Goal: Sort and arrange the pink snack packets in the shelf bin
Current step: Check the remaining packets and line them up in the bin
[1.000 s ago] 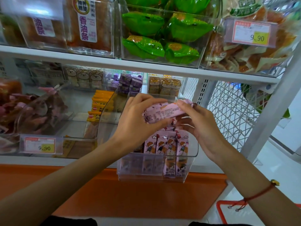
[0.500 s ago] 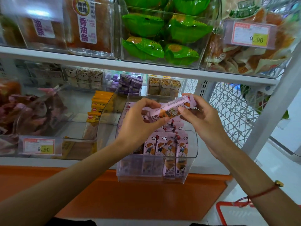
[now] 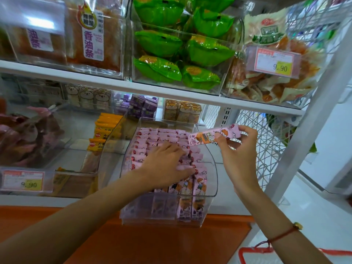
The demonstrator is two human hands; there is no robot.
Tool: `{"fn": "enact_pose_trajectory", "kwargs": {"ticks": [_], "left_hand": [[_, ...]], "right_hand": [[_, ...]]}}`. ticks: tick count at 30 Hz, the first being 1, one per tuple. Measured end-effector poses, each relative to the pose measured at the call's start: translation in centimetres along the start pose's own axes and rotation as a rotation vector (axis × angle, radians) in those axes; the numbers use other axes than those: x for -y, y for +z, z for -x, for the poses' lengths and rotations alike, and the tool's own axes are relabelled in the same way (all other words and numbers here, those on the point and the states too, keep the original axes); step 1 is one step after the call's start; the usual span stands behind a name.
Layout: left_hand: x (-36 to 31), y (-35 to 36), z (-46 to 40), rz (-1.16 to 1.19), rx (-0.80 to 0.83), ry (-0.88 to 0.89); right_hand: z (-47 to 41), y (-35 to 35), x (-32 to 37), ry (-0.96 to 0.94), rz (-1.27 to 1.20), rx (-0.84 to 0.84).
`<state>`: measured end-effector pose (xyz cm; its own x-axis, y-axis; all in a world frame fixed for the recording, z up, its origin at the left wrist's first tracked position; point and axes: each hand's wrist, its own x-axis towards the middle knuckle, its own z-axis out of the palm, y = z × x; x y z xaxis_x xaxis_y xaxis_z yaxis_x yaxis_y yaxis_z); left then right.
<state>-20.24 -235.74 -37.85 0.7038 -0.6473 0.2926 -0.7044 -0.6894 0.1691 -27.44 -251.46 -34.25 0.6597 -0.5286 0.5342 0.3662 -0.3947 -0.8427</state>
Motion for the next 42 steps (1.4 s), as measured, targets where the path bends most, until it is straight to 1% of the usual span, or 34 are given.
{"fn": "enact_pose_trajectory", "kwargs": {"ticks": [3,6,9,13,16,18,19,21,23,28,30,33,35,37,38,42], "left_hand": [[0.2,0.0,0.4,-0.074,-0.021,0.065],[0.2,-0.2,1.3,-0.011,-0.084,0.103],[0.5,-0.2,2.2,0.041,-0.068,0.087],[0.8,-0.5,2.6,0.098,-0.048,0.069],[0.7,-0.7,2.9,0.122,-0.043,0.069],[0.6,-0.8,3.0,0.125,-0.043,0.069],[0.6,-0.8,3.0,0.125,-0.044,0.070],[0.5,-0.8,3.2,0.120,-0.043,0.074],[0.5,-0.8,3.4,0.122,-0.047,0.078],[0.6,-1.0,3.4,0.172,-0.066,0.060],[0.7,-1.1,3.5,0.197,-0.080,0.058],[0.8,-1.3,3.6,0.207,-0.086,0.067],[0.8,-1.4,3.5,0.194,-0.087,0.082],[0.8,-1.3,3.5,0.183,-0.087,0.106],[0.8,-1.3,3.5,0.175,-0.086,0.119],[0.8,-1.1,3.5,0.127,-0.077,0.146]], "right_hand": [[-0.2,0.4,-0.3,-0.059,0.129,0.124],[-0.6,0.8,-0.3,-0.128,0.269,0.226],[-1.5,1.0,0.3,-0.184,0.389,0.306],[-2.6,0.9,1.3,-0.172,0.538,0.576],[-3.5,1.4,1.8,-0.213,0.623,0.668],[-3.8,2.1,1.6,-0.227,0.704,0.759],[-3.8,2.6,1.3,-0.260,0.784,0.788],[-3.7,3.6,0.4,-0.367,0.940,0.781],[-3.5,4.3,-0.5,-0.420,1.016,0.786],[-4.1,4.5,-0.6,-0.359,1.066,0.997],[-4.4,4.0,0.0,-0.399,1.069,1.001],[-4.2,2.9,1.1,-0.444,0.989,0.874],[-3.6,2.2,1.6,-0.423,0.966,0.891],[-2.9,2.0,1.6,-0.421,0.999,0.940],[-2.6,2.0,1.5,-0.446,1.018,0.934],[-1.6,2.7,0.7,-0.547,1.091,0.828]]}}
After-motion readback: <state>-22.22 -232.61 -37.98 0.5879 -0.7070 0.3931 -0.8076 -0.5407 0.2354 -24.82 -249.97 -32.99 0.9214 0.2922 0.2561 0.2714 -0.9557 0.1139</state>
